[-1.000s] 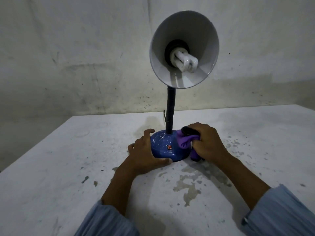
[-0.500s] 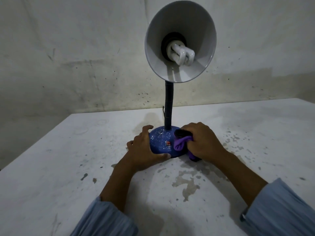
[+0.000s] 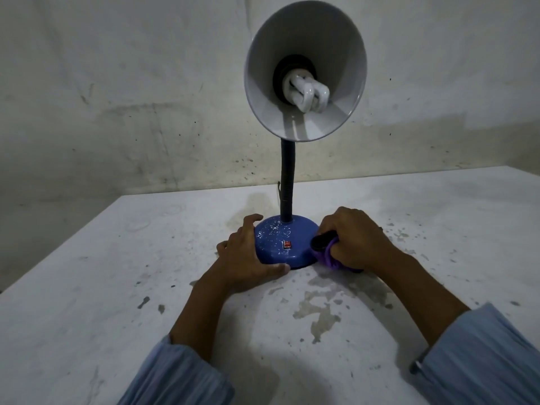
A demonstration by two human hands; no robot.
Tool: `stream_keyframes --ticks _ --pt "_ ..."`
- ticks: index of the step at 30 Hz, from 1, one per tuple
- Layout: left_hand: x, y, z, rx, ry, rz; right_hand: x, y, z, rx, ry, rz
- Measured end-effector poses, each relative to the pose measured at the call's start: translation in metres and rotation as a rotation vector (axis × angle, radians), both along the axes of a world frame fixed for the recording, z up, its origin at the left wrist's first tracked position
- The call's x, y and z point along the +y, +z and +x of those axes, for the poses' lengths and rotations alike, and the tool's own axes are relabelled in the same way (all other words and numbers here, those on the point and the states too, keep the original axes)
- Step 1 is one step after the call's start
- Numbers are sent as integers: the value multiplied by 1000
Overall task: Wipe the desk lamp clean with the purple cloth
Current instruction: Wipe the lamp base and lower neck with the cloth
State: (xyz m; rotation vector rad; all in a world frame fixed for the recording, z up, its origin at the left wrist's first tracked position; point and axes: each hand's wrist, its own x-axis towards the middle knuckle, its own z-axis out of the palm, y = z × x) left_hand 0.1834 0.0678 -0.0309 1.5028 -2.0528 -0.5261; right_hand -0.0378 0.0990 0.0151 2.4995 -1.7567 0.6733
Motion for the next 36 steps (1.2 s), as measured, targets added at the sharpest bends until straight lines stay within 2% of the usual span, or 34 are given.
stream_keyframes --ticks 2,5,7,11,13,17,19,22,28,30,33,36 --pt "0 0 0 1 -10 7 0 -1 -9 67 -47 -79" --pt "1 0 -1 -5 -13 -1 1 3 -9 -169 53 -25" --pt "1 1 -1 -4 -16 -1 3 5 -1 -222 151 62" --pt "1 2 -1 -7 -20 4 5 -1 10 -139 177 108" --pt "1 1 -1 -8 -15 13 4 0 5 -110 108 61" --pt "0 0 -1 -5 -7 16 -1 -5 -12 126 -81 -90" --pt "0 -1 0 -8 -6 17 -2 -8 -16 30 -138 -148" --pt "0 -1 0 -5 -4 17 -2 -7 -11 -185 -81 -168" --pt "0 -2 -1 2 -3 4 -3 -4 3 -347 43 160" --pt "-1 -2 0 -1 -9 -2 -3 -1 4 -339 69 209" --pt "-2 -3 0 -5 -6 2 -3 -1 2 -361 43 30" --pt "-2 -4 -1 -7 -12 -10 -3 -7 0 -256 15 -60"
